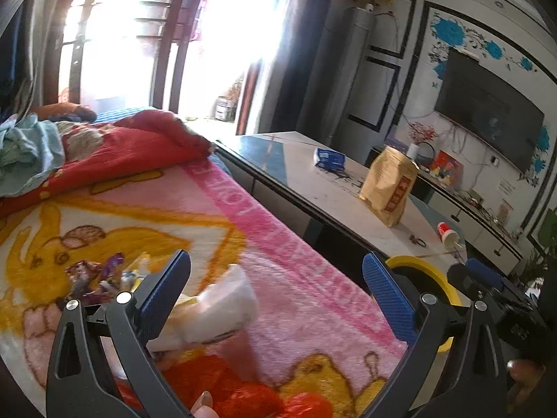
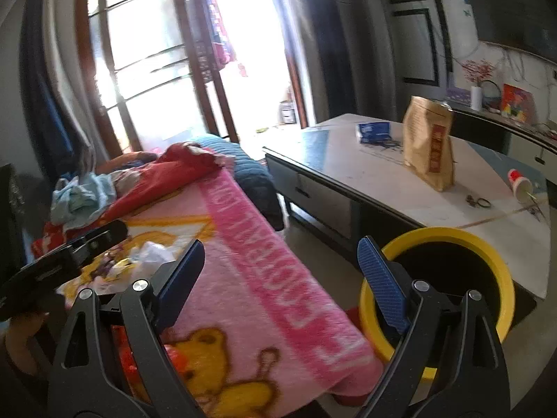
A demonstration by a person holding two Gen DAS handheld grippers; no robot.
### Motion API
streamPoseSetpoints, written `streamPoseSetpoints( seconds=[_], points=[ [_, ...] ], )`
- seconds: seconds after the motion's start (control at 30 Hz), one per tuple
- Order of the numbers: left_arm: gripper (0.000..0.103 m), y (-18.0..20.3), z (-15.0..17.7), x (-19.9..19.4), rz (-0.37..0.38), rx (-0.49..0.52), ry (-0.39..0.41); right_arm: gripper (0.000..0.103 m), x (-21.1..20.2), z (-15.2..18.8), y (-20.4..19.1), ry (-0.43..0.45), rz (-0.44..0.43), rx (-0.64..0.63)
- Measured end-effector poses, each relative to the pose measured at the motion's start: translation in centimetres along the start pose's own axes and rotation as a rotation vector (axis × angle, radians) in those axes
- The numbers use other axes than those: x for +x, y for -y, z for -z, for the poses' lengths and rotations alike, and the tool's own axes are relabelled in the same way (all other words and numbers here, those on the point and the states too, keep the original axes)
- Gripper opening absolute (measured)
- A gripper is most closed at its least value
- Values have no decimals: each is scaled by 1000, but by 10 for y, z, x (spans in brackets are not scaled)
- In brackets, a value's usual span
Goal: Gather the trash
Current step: 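Move both open tools back over the trash on the blanket, then close the left tool on a silver candy wrapper while the right tool grasps the red plastic bag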
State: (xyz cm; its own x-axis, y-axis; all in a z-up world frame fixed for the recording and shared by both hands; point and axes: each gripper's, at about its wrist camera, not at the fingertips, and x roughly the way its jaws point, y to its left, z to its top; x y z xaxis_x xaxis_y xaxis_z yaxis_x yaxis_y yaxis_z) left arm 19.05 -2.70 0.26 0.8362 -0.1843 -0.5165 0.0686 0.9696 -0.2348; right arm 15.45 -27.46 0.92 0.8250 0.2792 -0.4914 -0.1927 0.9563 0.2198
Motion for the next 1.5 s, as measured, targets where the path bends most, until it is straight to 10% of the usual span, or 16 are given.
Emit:
streamPoseSetpoints(
  seconds=[1.5],
  points=[
    [95, -184, 37, -24, -267, -284, -68, 84, 51, 65, -136, -275, -281, -247]
  ],
)
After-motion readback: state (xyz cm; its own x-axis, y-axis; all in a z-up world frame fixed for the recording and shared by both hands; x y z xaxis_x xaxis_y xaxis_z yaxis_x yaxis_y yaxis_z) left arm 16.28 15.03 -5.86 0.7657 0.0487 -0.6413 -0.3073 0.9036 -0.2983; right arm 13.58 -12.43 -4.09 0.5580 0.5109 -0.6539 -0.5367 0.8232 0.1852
